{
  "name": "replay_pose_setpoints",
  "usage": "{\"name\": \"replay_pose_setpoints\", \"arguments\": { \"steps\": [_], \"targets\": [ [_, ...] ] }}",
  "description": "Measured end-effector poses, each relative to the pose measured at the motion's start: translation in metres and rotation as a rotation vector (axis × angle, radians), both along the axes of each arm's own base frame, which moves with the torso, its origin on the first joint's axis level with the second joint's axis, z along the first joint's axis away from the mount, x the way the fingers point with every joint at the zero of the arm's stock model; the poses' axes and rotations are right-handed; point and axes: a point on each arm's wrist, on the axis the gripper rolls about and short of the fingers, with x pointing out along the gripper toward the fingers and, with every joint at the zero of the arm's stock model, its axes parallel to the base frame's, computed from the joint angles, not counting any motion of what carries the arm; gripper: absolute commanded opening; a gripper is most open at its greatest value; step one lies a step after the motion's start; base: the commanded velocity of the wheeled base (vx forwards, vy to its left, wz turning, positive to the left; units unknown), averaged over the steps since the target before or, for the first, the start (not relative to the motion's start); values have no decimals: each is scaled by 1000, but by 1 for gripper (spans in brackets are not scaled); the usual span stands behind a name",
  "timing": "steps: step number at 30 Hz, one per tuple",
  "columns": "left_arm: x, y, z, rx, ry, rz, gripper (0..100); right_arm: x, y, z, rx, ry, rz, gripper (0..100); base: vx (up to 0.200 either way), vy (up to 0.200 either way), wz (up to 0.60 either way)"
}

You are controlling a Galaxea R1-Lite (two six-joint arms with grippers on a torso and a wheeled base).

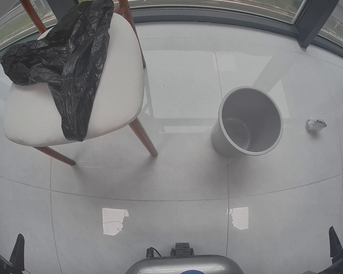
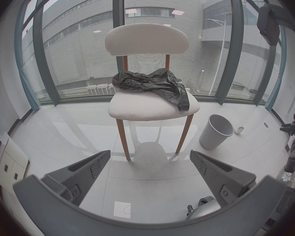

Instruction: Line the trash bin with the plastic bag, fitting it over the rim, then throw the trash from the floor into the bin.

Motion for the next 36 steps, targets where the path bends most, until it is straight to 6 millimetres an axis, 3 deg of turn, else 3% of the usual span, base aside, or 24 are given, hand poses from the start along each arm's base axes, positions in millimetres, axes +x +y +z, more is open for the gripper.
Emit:
{"name": "replay_pose_setpoints", "arguments": {
  "steps": [11,18,36],
  "targets": [
    [5,-2,24,3,43,-90,100,0,0,1,-2,-4,17,100,0,0,0],
    [15,-3,38,5,77,-150,100,-3,0,21,-3,-41,44,100,0,0,0],
    [71,-5,84,14,78,-205,100,12,0,54,-1,46,95,100,0,0,0]
  ]
}}
